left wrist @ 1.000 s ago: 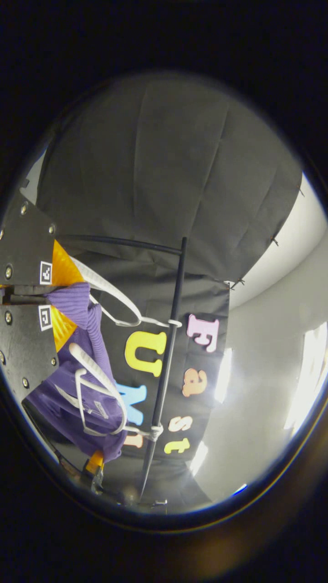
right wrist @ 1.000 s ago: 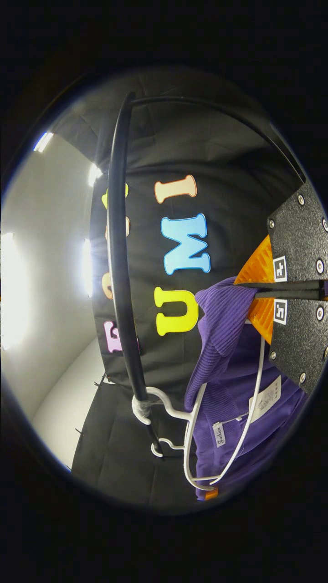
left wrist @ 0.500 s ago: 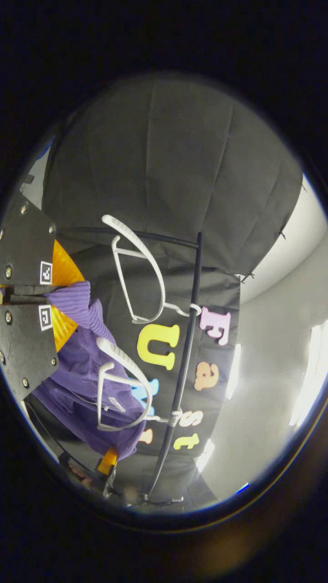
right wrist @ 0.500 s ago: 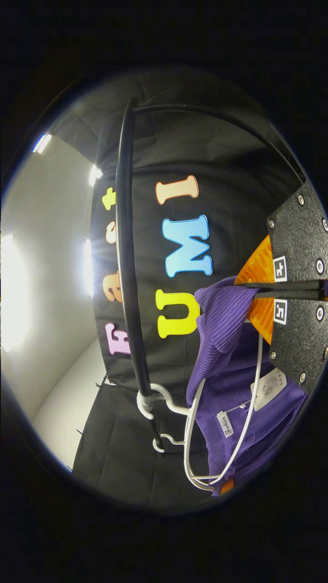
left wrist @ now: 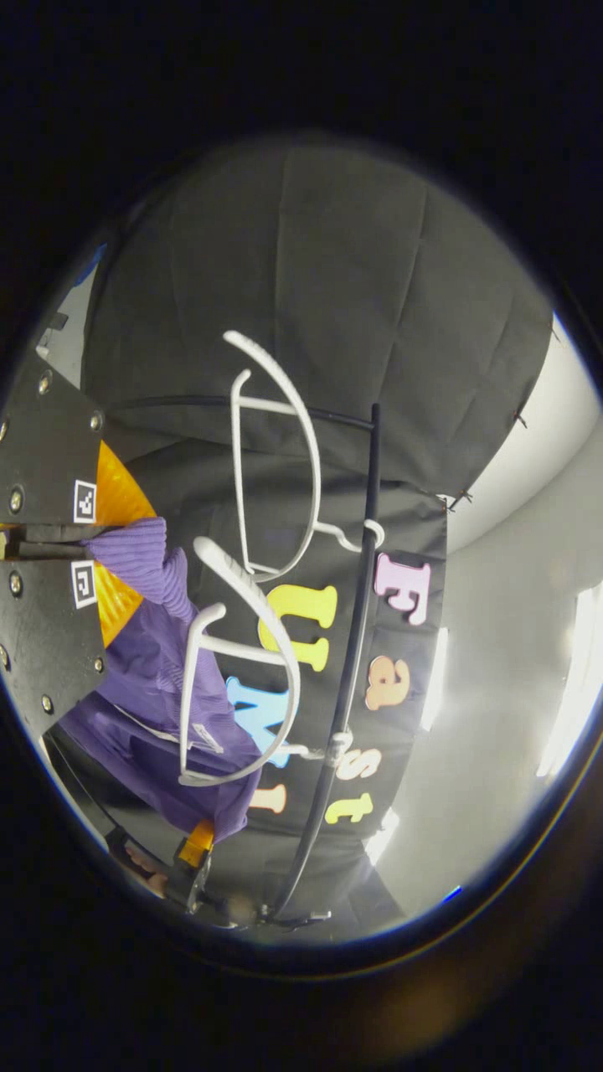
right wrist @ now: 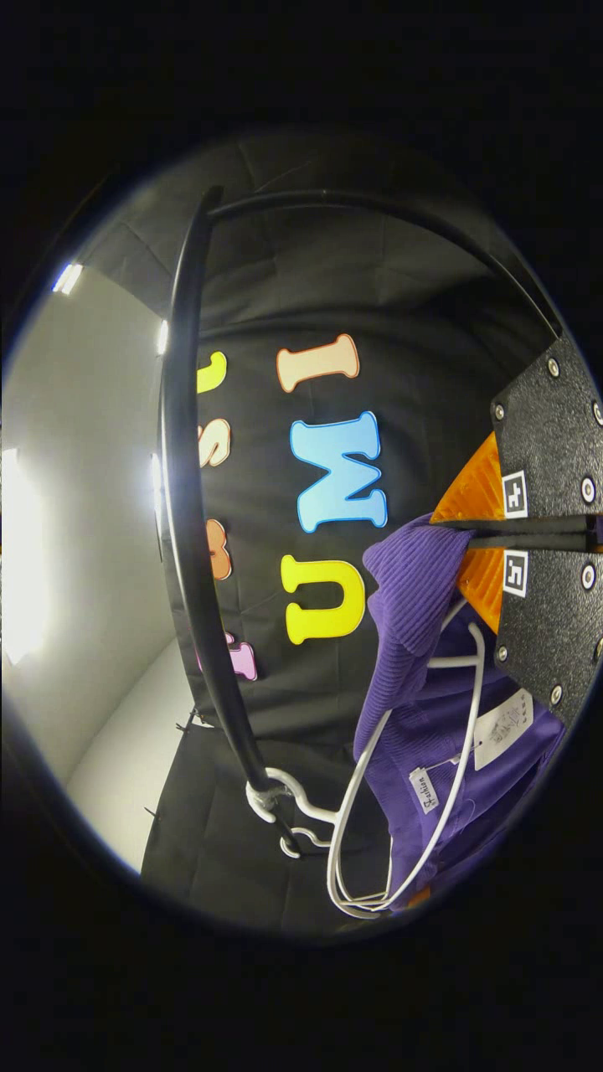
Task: Grasp the clothes on the hanger with both hands and then place them into the laundry hamper below.
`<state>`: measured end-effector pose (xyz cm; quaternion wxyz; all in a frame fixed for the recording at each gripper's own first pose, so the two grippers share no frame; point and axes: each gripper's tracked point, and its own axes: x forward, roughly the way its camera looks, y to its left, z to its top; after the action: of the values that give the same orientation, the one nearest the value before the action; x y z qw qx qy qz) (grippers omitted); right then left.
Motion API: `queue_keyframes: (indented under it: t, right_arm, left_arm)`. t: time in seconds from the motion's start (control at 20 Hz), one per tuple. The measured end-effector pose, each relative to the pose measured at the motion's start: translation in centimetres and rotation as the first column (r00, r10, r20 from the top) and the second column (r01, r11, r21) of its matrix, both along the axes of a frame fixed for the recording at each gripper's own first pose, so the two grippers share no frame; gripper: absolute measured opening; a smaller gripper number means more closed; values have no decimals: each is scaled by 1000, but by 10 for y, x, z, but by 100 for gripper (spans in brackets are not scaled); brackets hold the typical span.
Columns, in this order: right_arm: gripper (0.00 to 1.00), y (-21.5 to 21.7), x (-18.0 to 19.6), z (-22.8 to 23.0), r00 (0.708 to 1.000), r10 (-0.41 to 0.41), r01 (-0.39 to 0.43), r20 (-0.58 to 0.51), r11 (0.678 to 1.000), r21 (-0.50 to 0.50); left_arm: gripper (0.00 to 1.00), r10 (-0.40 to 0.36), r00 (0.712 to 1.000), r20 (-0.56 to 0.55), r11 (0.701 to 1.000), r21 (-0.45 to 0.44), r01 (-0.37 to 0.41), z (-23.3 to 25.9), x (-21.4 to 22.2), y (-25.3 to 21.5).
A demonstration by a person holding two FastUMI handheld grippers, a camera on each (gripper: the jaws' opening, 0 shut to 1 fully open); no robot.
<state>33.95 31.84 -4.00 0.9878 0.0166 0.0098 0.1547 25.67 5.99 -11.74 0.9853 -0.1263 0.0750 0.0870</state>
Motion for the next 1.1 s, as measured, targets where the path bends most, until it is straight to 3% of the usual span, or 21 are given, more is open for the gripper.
queue_keyframes:
  t: [0.05,0.3,0.55,1.1]
  right_arm:
    - [0,-3,5,-1,1000,-2,2,7,1000,-5]
    - [0,-22,24,-13,1000,-1,1,2,1000,-7]
    - [0,-35,40,-21,995,13,1,103,990,-138]
    - [0,-79,59,-58,1000,23,-23,3,996,-91]
  left_arm:
    - [1,3,1000,-4,1000,0,-3,-1,0,-5]
    - [1,18,1000,-16,1000,-3,-18,-2,13,-26]
    - [1,24,999,-31,1000,8,-23,-4,28,-59]
    - [1,-17,997,-74,1000,-6,16,-25,51,-128]
